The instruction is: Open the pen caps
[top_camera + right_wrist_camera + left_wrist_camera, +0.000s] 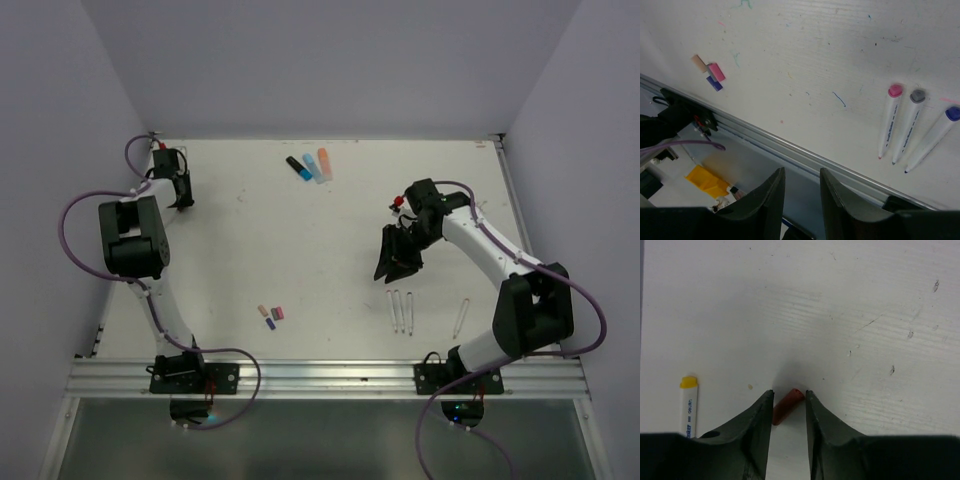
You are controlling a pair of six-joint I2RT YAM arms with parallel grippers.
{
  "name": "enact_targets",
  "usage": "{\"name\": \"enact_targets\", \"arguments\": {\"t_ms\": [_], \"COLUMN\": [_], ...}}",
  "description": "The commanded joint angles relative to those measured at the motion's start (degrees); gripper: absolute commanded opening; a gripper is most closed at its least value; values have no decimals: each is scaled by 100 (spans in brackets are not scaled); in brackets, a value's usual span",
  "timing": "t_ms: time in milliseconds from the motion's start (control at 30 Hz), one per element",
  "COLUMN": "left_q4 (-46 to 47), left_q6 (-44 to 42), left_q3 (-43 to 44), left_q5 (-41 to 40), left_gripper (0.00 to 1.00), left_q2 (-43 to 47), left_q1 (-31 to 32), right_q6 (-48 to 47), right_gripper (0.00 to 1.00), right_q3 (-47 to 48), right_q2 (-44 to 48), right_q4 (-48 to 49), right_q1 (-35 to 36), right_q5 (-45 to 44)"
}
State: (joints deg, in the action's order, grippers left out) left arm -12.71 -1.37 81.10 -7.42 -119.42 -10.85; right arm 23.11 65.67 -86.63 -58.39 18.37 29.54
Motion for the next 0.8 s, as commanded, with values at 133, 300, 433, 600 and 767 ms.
{"name": "enact_targets", "arguments": {"t_ms": [133,300,433,600,767], "left_q4": [-443,-487,-592,-829,-585], "left_q6": [514,716,787,1207,2191], "left_q3": [-358,-621,-745,-648,-753], "left_q5": [197,188,284,1145,2364], "left_gripper": [27,25,12,0,0], "left_q2": [50,173,322,568,1428], "left_q1": [-5,-5,4,4,206], "right_q6": [44,141,263,431,457], "right_gripper": [38,38,39,39,39], "right_q3": [297,210,8,-291,-204], "right_q2": [173,392,620,832,973], "right_q4": [-50,12,100,337,407], "right_q1": [18,26,26,18,26], "right_q5": [52,17,-18,17,69]}}
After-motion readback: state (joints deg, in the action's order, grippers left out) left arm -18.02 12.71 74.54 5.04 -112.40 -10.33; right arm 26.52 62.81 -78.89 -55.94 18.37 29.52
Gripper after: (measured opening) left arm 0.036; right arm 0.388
